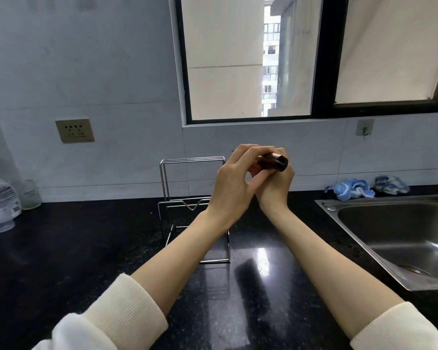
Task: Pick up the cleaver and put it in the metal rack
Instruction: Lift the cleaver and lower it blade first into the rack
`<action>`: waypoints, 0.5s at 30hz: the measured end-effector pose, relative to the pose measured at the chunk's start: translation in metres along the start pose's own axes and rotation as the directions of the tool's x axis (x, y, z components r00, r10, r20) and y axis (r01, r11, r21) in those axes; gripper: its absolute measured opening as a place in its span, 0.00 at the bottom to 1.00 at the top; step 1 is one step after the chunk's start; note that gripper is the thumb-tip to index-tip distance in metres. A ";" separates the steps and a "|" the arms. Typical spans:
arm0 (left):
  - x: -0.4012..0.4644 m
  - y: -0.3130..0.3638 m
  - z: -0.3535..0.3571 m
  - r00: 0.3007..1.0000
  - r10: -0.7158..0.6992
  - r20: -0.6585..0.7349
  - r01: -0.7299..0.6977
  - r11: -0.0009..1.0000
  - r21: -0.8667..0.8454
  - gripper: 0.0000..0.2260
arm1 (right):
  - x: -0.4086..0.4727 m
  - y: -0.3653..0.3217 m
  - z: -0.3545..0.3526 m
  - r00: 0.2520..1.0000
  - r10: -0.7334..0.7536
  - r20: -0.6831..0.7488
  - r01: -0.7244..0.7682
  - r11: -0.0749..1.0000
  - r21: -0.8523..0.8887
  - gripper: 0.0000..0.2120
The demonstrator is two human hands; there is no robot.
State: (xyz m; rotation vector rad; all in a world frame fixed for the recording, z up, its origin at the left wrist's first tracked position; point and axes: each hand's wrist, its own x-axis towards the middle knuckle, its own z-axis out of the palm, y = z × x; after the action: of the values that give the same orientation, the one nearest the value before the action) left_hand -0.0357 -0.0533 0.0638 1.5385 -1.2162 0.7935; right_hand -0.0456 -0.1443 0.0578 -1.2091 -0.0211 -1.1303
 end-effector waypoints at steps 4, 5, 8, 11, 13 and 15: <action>0.001 -0.007 -0.010 0.999 0.036 0.038 -0.036 0.999 -0.008 0.15 | 0.001 -0.005 0.003 0.995 -0.099 0.000 0.099 0.993 -0.060 0.10; -0.002 -0.011 -0.013 0.999 0.029 0.035 -0.029 1.000 0.001 0.15 | 0.002 -0.007 0.002 0.990 -0.143 0.003 0.143 0.984 -0.104 0.08; -0.015 -0.028 -0.021 0.997 -0.080 -0.006 0.080 0.996 0.041 0.10 | 0.009 -0.015 0.002 0.992 -0.120 -0.043 0.116 0.991 -0.072 0.12; -0.027 -0.048 -0.029 0.979 -0.202 0.030 0.196 0.971 0.134 0.06 | 0.014 -0.026 0.008 0.993 0.025 -0.118 -0.004 0.984 0.178 0.14; -0.033 -0.057 -0.033 0.968 -0.248 0.048 0.236 0.956 0.176 0.05 | 0.018 -0.031 0.014 0.984 0.121 -0.130 -0.079 0.954 0.289 0.12; -0.035 -0.061 -0.036 0.957 -0.283 0.063 0.268 0.947 0.175 0.03 | 0.022 -0.034 0.018 0.982 0.162 -0.095 -0.121 0.932 0.342 0.10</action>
State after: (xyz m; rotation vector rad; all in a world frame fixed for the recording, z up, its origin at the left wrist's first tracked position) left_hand 0.0154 -0.0067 0.0247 1.8483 -0.9855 0.6591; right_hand -0.0481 -0.1431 0.1020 -0.8231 -0.0311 -1.0233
